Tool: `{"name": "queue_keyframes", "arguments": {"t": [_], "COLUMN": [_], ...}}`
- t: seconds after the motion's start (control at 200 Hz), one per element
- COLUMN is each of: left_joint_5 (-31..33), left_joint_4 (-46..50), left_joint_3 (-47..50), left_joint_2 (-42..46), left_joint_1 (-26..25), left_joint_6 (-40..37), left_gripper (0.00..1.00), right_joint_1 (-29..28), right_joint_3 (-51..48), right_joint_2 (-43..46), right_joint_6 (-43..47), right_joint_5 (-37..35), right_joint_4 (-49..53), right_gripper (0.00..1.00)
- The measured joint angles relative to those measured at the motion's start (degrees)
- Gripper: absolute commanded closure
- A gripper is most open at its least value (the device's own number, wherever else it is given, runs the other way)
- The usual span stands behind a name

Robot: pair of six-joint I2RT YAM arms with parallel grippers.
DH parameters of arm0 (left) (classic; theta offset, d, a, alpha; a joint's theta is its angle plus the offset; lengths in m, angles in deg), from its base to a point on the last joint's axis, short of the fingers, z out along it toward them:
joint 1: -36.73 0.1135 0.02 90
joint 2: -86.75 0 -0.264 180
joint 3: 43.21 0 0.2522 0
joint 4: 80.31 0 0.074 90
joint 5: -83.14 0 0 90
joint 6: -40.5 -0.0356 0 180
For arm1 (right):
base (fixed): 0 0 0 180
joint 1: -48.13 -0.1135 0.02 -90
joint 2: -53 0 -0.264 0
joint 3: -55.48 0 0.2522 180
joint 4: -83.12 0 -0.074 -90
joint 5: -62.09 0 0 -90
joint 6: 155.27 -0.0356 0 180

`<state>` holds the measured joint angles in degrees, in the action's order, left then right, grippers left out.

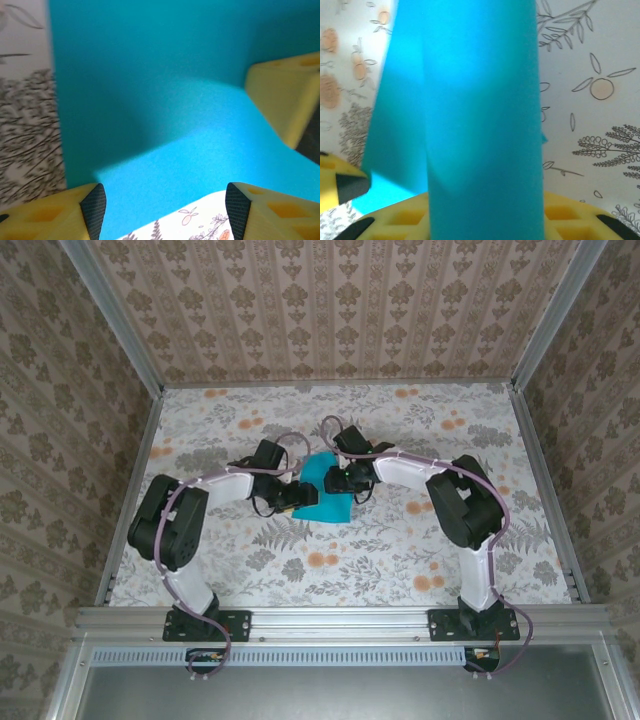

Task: Fold a paper plane with a square sheet of paper (fold left side to right side)
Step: Pick up the square sheet of paper from the center of the table, then place a square sheet of paper at the center of the table.

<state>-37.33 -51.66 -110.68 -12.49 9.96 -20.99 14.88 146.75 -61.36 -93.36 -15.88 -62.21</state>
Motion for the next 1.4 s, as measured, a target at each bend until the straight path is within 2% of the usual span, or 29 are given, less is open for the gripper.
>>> {"name": "queue_keyframes", "arguments": {"t": [0.23, 0.47, 0.705, 0.97, 1.04, 1.13, 1.175, 1.285, 1.325, 1.4], "left_joint_5": [-2.2, -12.1, -23.7, -28.6, -29.3, -30.0, -30.1, -30.0, -29.7, -29.2], "left_joint_4": [-4.7, -17.4, -29.7, -32.5, -33.3, -34.0, -34.4, -34.4, -33.8, -33.0], "left_joint_3": [5.4, 8.9, 8.3, 5.3, 5.2, 5.0, 4.9, 4.7, 4.5, 4.5], "left_joint_2": [10.1, 20.5, 24.7, 25.3, 25.3, 25.3, 25.3, 25.3, 25.3, 25.3], "left_joint_1": [8.2, 14.3, 14.4, 11.4, 10.6, 9.9, 9.8, 9.8, 9.8, 9.8], "left_joint_6": [0.1, 3.0, 6.7, 7.3, 7.7, 8.5, 8.2, 8.2, 8.1, 7.3], "left_gripper": [0.27, 0.15, 0.10, 0.11, 0.19, 0.45, 0.62, 0.87, 0.93, 0.94], "right_joint_1": [1.5, 6.2, 8.1, 8.1, 8.1, 8.1, 8.1, 8.5, 8.7, 9.3], "right_joint_3": [-4.2, -7.8, -8.2, -8.2, -8.4, -8.6, -8.7, -9.4, -9.6, -9.8], "right_joint_2": [7.8, 17.9, 26.4, 29.1, 29.1, 29.1, 29.1, 29.2, 29.2, 29.4], "right_joint_6": [2.7, 7.0, 8.9, 5.8, 5.1, 4.7, 4.7, 4.7, 4.7, 5.3], "right_joint_5": [6.8, 20.0, 34.1, 43.2, 44.2, 44.3, 44.2, 43.3, 42.6, 40.7], "right_joint_4": [-3.3, -6.6, -8.9, -15.5, -16.7, -17.4, -17.4, -17.5, -17.2, -15.8], "right_gripper": [0.71, 0.70, 0.70, 0.70, 0.70, 0.70, 0.69, 0.68, 0.64, 0.56]}}
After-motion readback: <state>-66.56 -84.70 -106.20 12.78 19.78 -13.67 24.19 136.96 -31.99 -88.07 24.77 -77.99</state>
